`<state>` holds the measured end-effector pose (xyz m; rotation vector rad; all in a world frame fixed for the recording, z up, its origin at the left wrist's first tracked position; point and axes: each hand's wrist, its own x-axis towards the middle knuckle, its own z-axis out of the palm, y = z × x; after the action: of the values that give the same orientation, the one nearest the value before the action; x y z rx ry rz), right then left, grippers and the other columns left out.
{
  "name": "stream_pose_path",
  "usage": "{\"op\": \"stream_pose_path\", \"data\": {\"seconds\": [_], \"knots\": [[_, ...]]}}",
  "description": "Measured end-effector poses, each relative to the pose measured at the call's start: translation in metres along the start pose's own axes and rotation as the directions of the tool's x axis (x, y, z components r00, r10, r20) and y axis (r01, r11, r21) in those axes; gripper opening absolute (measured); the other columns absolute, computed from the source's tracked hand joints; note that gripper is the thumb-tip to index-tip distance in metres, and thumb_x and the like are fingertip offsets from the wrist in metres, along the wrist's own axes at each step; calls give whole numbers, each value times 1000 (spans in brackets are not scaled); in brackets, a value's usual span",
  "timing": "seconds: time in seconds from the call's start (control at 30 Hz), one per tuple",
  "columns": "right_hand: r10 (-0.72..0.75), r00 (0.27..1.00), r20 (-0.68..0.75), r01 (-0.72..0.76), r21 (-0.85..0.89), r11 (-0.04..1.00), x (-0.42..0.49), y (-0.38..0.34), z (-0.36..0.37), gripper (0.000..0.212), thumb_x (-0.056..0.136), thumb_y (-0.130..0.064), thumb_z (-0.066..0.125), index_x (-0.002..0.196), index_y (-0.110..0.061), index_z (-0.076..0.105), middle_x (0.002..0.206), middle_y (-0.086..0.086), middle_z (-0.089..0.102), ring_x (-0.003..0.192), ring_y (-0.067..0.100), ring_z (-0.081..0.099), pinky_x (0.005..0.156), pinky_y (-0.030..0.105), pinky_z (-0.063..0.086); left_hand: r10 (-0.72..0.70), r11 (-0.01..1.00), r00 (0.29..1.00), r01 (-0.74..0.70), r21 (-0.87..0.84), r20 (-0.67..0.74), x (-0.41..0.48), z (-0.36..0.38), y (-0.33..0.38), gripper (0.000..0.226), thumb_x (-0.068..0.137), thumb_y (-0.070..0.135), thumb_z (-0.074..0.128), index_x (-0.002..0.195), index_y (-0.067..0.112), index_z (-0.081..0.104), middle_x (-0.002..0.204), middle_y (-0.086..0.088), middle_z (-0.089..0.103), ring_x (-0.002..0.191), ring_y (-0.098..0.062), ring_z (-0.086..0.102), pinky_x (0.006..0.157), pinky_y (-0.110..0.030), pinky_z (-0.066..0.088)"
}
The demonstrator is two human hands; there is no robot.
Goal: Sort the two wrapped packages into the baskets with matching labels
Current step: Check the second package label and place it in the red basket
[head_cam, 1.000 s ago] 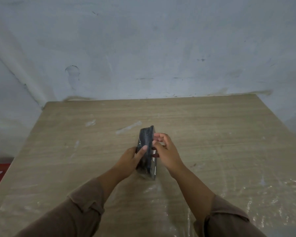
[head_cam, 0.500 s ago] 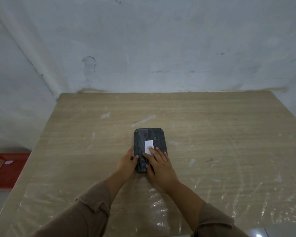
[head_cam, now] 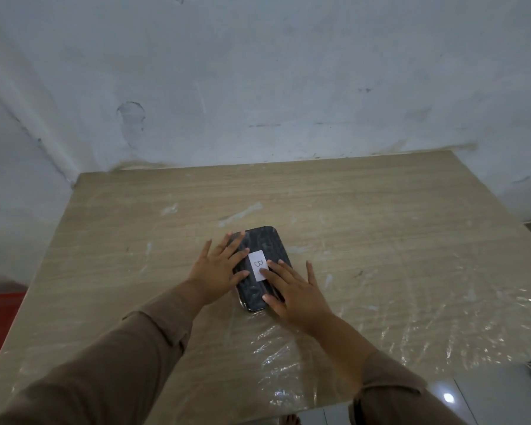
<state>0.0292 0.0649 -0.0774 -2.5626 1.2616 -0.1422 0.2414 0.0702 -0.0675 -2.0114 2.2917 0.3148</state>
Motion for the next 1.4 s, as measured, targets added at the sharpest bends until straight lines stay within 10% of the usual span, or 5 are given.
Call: {"op": "stream_pose_path", "data": {"seconds": [0.2, 0.4, 1.0, 1.3, 1.4], "knots": [[169, 985, -23, -170, -53, 984, 5, 33, -29, 37, 96, -38, 28, 130, -40, 42, 154, -8, 26, 146, 22, -2, 91, 46, -43, 9, 996, 999, -12, -85, -39, -19, 14, 47, 54, 92, 54, 26, 137, 24, 33, 155, 5, -18, 138, -17, -26, 112, -52, -13], [187, 981, 43, -191, 124, 974, -5, 50, -20, 43, 97, -41, 29, 140, -33, 28, 158, -8, 14, 146, 19, -1, 114, 51, 15, 55, 995, 998, -54, -87, 13, -34, 33, 93, 65, 91, 57, 24, 144, 19, 19, 159, -2, -5, 131, -15, -32, 107, -43, -20], [155, 988, 7, -155, 71, 985, -21, 60, -6, 53, 95, -48, 22, 144, -36, 6, 159, -3, 3, 145, 23, -7, 110, 47, 26, -207, 956, 977, 192, -223, -46, -20, 33, 90, 64, 81, 71, 12, 139, 51, -6, 147, 13, -29, 142, -23, -22, 109, -47, -20], [135, 989, -67, -128, 106, 986, -23, 61, -3, 52, 96, -43, 25, 145, -32, 12, 159, -1, 4, 142, 20, -14, 113, 44, 23, -511, 521, 859, 335, -785, 27, -5, 46, 102, 86, 88, 44, 51, 147, 20, -8, 155, -15, 17, 138, -33, 28, 110, -46, 33], [123, 984, -129, -104, 145, 984, -28, 61, -2, 52, 96, -39, 33, 144, -30, 18, 157, 0, 11, 141, 22, -11, 112, 44, 26, -592, 309, 804, 295, -904, 59, -3, 44, 103, 65, 86, 49, 52, 141, 32, 21, 133, 0, 52, 120, -23, 52, 94, -37, 48]]}}
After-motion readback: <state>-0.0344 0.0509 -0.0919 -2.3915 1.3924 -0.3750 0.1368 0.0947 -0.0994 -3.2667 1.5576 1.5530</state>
